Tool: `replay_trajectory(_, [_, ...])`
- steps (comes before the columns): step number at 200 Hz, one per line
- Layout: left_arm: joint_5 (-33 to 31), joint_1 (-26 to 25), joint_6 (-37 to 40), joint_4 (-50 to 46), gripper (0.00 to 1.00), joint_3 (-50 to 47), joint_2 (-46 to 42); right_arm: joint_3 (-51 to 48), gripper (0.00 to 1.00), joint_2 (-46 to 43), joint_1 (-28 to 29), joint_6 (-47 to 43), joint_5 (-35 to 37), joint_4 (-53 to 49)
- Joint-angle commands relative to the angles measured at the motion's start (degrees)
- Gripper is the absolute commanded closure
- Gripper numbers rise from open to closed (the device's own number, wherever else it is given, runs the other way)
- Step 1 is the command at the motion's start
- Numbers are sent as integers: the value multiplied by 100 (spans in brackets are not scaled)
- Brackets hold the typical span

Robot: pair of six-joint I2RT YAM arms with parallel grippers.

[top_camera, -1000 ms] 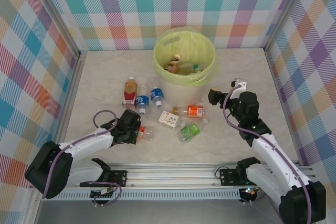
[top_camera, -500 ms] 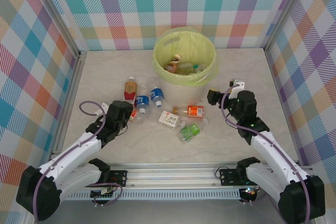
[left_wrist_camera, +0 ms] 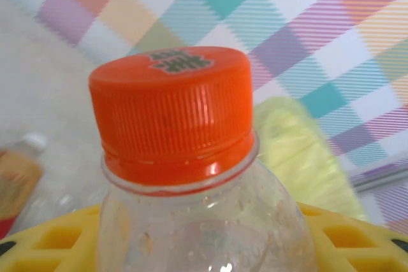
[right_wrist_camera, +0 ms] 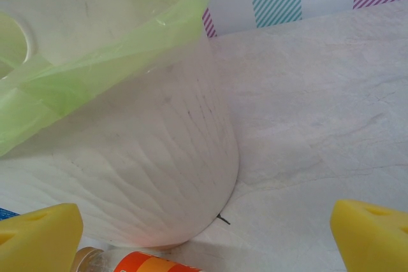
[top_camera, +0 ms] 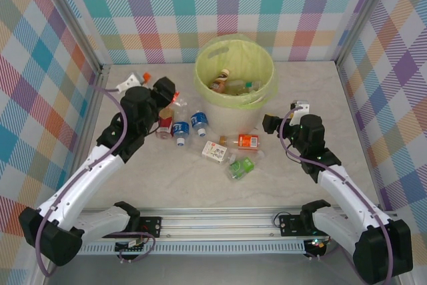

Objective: Put the plastic bottles in the bin

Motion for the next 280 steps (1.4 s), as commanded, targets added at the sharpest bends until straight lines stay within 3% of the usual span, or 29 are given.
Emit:
replay_trajectory(1, [684, 35, 1078, 958, 53, 794, 563, 210, 0, -90, 23, 96, -80, 166])
replay_trajectory(34, [1356, 26, 1544, 1530, 53, 1670, 1525, 232, 0, -259, 23, 221, -39, 104])
replay_trajectory(78, [1988, -110, 2077, 976, 54, 3022, 2722, 262, 0, -571, 23, 204, 152, -202])
replay_trajectory(174, [1719, -488, 2885, -1991, 53, 5706, 4558, 309, 0, -590, 27, 252, -179, -410])
replay_trajectory(187, [1685, -517, 2912, -2409, 48, 6142, 4809, 330, 0, -555, 23, 175, -272, -489])
replay_trajectory(207, [1675, -534, 2979, -3116, 23, 6985, 5243, 368, 0, -533, 23, 94, -354, -618])
replay_trajectory(226, [1726, -537, 3000, -3817, 12, 7969, 5713, 400, 0, -559, 23, -9, -420, -765])
replay_trajectory(231, [1756, -537, 2981, -3986, 1, 8213, 5872, 409, 0, -567, 23, -36, -442, -799])
replay_trajectory(258, [2122, -545, 3004, -5149, 0, 10049, 6756, 443, 0, -626, 25, -213, -602, -1143])
replay_trajectory(274, [2186, -546, 3013, -6026, 0, 11909, 7550, 400, 0, -661, 23, -265, -656, -1277])
replay_trajectory(280, [2288, -533, 3001, -5942, 0, 11659, 7424, 380, 0, -657, 23, -278, -676, -1308])
